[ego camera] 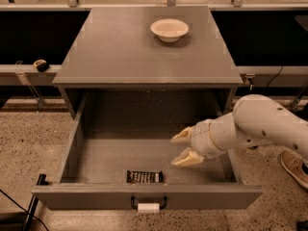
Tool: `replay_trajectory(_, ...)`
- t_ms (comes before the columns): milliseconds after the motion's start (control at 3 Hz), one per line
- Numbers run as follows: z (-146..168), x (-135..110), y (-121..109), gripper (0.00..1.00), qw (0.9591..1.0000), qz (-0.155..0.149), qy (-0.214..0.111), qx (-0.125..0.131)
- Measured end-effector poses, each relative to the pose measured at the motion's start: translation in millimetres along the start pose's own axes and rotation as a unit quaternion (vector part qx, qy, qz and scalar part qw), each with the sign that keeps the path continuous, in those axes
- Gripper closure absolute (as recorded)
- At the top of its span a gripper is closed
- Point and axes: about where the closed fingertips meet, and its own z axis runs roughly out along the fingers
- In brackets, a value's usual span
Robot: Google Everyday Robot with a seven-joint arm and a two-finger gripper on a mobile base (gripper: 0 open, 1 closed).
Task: Pick rxbar chocolate from top drawer and place on counter
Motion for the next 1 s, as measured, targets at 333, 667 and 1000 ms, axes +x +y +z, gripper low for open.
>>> replay_trajectory(333,15.3,0.1,20.8,0.4,0.9993,-0.012,0.008,-0.036)
replay_trajectory(667,29.6,-5.8,45.5,0.23,0.9953,-0.029,0.018,-0.091)
replay_trajectory(1000,37.2,-7.3,52.4,0.17,0.9925,-0.033,0.023,-0.116)
